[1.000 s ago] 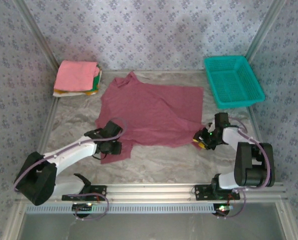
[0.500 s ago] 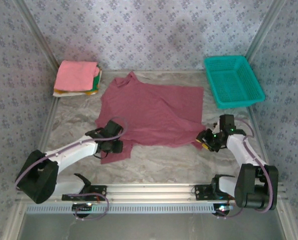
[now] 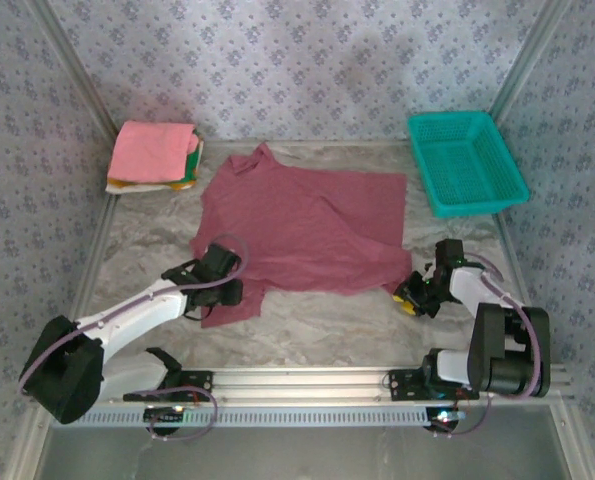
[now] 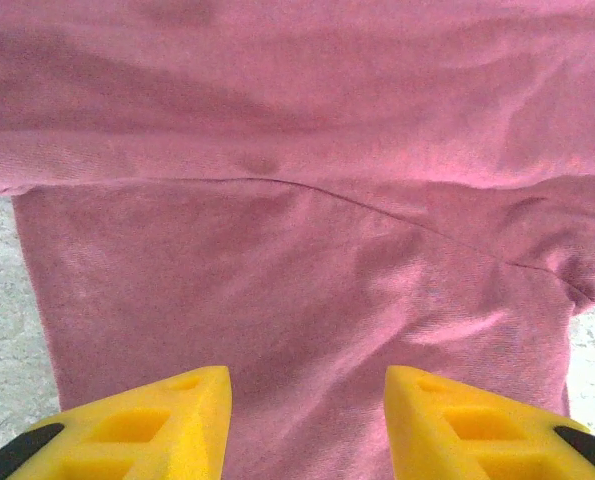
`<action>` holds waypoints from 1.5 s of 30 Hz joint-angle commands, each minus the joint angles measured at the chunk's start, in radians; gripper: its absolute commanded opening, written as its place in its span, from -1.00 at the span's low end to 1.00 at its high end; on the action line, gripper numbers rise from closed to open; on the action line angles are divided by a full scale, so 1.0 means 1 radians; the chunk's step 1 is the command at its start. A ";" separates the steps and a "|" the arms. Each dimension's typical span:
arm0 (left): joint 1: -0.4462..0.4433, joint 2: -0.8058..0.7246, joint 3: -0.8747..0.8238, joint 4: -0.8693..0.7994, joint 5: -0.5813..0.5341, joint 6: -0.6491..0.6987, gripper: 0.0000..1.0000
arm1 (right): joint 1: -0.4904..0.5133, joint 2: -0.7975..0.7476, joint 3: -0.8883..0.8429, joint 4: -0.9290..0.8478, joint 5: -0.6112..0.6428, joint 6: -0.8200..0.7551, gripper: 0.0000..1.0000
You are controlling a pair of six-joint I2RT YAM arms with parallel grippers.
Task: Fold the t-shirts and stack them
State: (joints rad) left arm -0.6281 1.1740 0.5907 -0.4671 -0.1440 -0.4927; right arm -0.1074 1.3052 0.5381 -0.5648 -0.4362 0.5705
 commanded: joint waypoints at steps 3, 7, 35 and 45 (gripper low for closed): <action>0.001 -0.015 -0.004 0.016 -0.017 -0.015 -0.10 | 0.026 0.081 0.018 0.202 0.009 0.038 -0.43; 0.001 -0.008 0.003 0.022 -0.015 -0.009 -0.10 | 0.042 0.093 0.072 0.166 0.022 0.043 -0.24; 0.001 0.058 0.041 0.027 -0.029 0.020 -0.11 | 0.060 0.110 0.162 0.037 0.091 0.015 -0.79; 0.010 0.021 0.061 -0.002 -0.065 0.023 -0.12 | 0.053 0.027 0.266 -0.139 0.052 -0.009 -0.99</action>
State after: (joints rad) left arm -0.6281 1.2217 0.6258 -0.4450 -0.1802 -0.4850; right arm -0.0471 1.3640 0.7586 -0.5991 -0.3641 0.5827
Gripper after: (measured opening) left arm 0.444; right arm 0.070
